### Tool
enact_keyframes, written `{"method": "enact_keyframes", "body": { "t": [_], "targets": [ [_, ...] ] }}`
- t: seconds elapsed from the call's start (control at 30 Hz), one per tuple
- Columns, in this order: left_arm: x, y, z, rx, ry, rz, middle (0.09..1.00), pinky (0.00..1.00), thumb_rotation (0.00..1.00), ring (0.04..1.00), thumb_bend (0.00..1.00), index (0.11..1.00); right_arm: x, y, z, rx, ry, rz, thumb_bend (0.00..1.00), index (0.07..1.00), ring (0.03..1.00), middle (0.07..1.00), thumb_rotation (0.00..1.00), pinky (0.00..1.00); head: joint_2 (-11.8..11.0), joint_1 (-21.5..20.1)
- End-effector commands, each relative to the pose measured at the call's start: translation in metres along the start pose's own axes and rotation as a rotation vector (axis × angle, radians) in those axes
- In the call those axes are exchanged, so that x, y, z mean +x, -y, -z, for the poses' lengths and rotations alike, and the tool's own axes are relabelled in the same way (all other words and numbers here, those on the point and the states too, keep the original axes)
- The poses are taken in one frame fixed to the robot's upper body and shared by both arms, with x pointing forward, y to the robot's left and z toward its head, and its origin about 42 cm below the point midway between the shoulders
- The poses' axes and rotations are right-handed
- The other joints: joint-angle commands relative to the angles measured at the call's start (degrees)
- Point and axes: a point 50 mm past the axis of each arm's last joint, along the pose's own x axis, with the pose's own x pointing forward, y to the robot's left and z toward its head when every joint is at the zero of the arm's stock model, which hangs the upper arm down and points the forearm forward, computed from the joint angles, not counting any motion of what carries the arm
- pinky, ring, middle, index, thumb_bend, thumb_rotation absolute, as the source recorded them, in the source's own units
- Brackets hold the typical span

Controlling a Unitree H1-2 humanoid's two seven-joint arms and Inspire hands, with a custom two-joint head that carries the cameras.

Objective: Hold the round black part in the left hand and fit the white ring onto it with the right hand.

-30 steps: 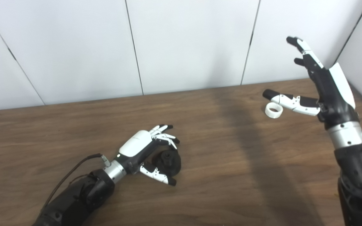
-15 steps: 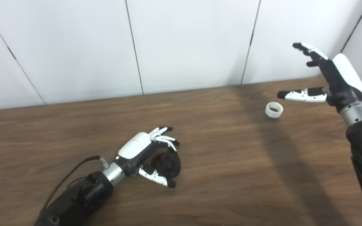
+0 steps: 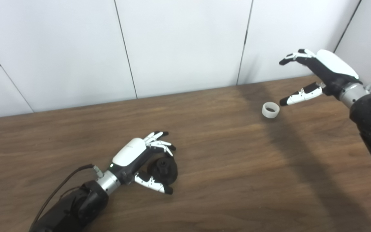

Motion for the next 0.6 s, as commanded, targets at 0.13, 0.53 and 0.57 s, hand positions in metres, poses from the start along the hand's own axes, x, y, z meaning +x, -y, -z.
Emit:
{"method": "enact_keyframes", "body": {
  "t": [0.13,0.53,0.57],
  "targets": [
    [-0.026,0.020,0.015,0.018,-0.071,0.122,0.765,1.00,0.06,0.971,0.52,0.480,0.017,0.025,-0.005,-0.121,0.030,0.005,0.93,0.743,0.961,0.873,0.26,0.83,-0.43,-1.64],
    [-0.032,0.019,0.018,0.016,-0.081,0.126,0.773,1.00,0.06,0.976,0.52,0.480,0.034,0.007,-0.002,-0.209,0.009,-0.098,0.93,0.738,0.966,0.885,0.21,0.92,-1.45,-3.38],
    [-0.032,0.020,0.018,0.014,-0.083,0.127,0.774,1.00,0.06,0.976,0.52,0.480,0.036,0.005,-0.002,-0.214,0.011,-0.105,0.93,0.740,0.969,0.887,0.21,0.92,-1.45,-3.38]
  ]
}}
